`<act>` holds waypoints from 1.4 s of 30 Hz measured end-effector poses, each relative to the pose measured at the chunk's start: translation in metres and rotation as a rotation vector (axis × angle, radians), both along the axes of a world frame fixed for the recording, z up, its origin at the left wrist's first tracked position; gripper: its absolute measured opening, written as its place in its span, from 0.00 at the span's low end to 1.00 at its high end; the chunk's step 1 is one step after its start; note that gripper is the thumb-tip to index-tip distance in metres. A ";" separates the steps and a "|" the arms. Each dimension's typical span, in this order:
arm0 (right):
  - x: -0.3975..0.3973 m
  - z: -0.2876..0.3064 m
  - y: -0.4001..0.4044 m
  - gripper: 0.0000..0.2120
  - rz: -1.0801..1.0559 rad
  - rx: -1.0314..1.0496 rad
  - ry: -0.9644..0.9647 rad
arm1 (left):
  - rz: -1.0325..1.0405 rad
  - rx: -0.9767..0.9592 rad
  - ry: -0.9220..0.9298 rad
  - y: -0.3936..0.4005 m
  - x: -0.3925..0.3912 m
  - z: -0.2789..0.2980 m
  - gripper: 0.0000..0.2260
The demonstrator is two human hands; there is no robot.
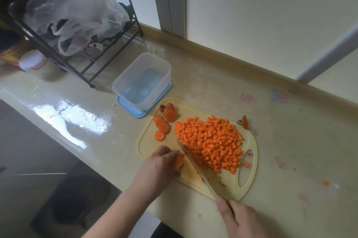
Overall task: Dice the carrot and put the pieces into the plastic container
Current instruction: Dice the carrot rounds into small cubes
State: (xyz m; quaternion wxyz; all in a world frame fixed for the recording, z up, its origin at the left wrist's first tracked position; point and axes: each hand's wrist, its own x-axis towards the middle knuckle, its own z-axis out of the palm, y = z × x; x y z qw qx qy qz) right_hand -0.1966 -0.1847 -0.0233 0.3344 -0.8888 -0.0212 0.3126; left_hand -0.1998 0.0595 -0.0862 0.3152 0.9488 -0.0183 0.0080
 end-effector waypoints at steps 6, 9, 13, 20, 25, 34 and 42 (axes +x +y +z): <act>-0.002 -0.003 0.016 0.41 -0.060 0.059 0.018 | 0.200 0.102 -0.062 -0.020 -0.009 -0.006 0.14; -0.001 -0.005 0.013 0.53 -0.070 0.019 0.046 | 0.180 0.187 -0.168 -0.016 -0.010 -0.008 0.16; 0.004 -0.008 0.011 0.30 0.003 0.010 0.043 | 0.218 0.183 -0.141 -0.021 -0.014 -0.010 0.19; 0.017 -0.006 0.002 0.39 0.117 0.040 -0.045 | 0.283 0.153 -0.131 -0.033 -0.017 -0.013 0.20; 0.027 0.002 -0.004 0.25 0.129 0.069 -0.059 | 0.236 0.149 -0.238 -0.023 -0.016 -0.019 0.23; 0.019 0.003 -0.012 0.46 0.138 0.071 -0.016 | 0.005 0.124 -0.430 -0.011 -0.018 -0.021 0.14; 0.012 -0.007 -0.029 0.53 0.160 -0.042 -0.017 | -0.101 0.041 -0.369 -0.016 -0.020 -0.037 0.08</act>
